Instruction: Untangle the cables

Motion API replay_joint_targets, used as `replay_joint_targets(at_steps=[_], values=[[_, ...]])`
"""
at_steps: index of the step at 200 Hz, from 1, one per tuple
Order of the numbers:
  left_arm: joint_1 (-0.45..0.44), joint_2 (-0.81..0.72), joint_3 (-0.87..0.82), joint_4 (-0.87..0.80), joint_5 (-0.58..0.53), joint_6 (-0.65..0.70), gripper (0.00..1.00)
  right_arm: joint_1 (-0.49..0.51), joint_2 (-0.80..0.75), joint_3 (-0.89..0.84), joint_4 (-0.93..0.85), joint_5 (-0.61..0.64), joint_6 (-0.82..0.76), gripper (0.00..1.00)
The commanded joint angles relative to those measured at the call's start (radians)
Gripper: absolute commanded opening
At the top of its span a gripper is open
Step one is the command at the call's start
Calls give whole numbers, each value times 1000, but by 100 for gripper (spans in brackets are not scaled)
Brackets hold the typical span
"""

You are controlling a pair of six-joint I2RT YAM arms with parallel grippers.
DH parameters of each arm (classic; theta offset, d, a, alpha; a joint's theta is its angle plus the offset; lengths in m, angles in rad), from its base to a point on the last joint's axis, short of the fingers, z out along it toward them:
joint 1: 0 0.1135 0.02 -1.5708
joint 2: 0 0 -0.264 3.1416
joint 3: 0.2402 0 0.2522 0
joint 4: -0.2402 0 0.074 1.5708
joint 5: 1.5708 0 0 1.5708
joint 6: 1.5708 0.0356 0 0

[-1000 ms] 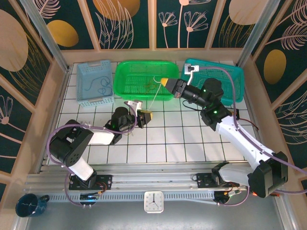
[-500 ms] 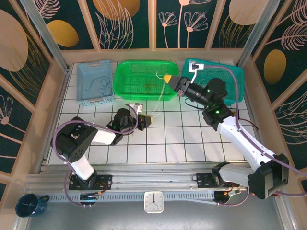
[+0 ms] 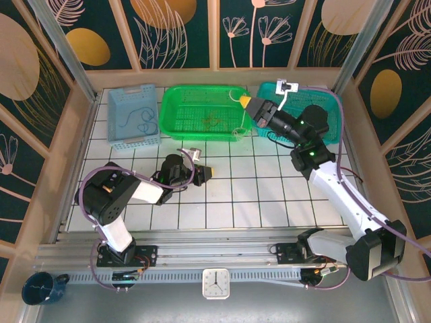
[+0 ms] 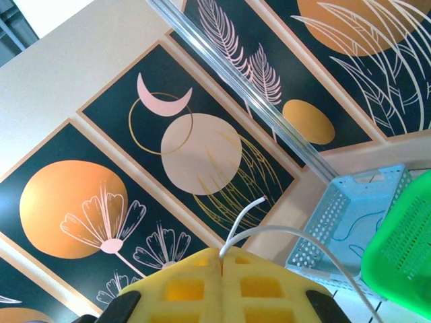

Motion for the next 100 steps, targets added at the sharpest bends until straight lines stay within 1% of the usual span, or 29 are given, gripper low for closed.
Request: replay_joint_targets(at_steps=[1,36,57,100], values=[[6,-21,-5,14,13,-10,30,-8,-17,35,53,-33,3,0],[7,-77,15,-20,-3,6,45,-7,-17,37,72,-70,33,0],[6,-105,38,-55,-4,30,51,-8,-15,29,96,-95,60,0],[6,-143,90,-132,0,89,55,1,-12,16,153,-134,121,0]])
